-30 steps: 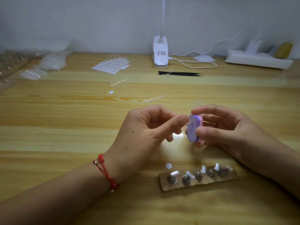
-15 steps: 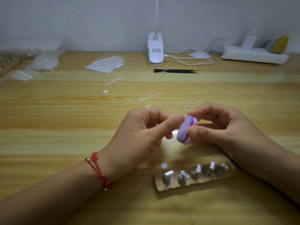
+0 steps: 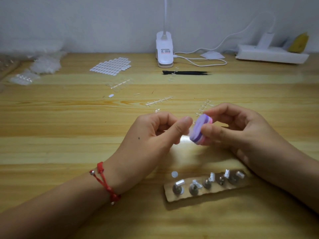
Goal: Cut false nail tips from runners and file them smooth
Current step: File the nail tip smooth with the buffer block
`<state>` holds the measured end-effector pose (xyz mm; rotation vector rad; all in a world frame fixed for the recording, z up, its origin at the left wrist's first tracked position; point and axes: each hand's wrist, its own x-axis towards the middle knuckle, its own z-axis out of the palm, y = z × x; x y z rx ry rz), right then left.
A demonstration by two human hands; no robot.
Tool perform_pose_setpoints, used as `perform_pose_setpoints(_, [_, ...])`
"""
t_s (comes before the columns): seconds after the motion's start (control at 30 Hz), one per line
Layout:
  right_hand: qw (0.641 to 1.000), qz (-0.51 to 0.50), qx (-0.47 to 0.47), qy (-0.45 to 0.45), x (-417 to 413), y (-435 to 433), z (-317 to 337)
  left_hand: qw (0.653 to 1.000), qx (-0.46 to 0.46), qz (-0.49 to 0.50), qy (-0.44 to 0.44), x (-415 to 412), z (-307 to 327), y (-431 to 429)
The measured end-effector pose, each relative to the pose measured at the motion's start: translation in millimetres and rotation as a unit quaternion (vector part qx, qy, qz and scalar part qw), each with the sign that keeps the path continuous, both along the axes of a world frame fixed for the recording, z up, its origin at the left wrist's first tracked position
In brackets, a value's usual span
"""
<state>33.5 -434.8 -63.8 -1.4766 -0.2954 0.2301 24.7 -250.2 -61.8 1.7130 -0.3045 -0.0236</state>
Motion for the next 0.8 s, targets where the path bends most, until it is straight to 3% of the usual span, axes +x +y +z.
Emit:
perform_pose_setpoints(0.1, [0.998, 0.045, -0.051, -0.005, -2.0, 2.8, 1.2, 1.0, -0.004, 0.003, 0.0, 0.3, -0.7, 0.0])
perform_pose_setpoints(0.23, [1.0, 0.0, -0.007, 0.005, 0.0, 1.0, 1.1, 1.0, -0.006, 0.003, 0.005, 0.4, -1.7, -0.4])
perform_pose_setpoints(0.33, [0.997, 0.044, -0.058, -0.003, -2.4, 3.5, 2.4, 1.0, -0.014, 0.007, 0.007, 0.6, -2.0, 0.7])
perform_pose_setpoints(0.43, [1.0, 0.002, -0.016, 0.0, -0.1, 1.4, 1.1, 1.0, -0.006, -0.002, 0.002, 0.5, -1.8, -0.1])
perform_pose_setpoints(0.57, [0.998, 0.04, -0.05, -0.009, -1.8, 3.4, 1.7, 1.0, -0.006, 0.0, -0.004, 0.5, -1.5, 0.0])
perform_pose_setpoints(0.67, [1.0, 0.0, -0.005, 0.0, 0.5, 1.2, 0.5, 1.0, -0.003, -0.004, -0.001, 0.3, -1.4, -0.5])
perform_pose_setpoints(0.8, [0.999, 0.029, -0.038, -0.013, 0.4, 2.1, -0.7, 1.0, 0.003, 0.0, -0.005, -0.4, -1.0, -1.1])
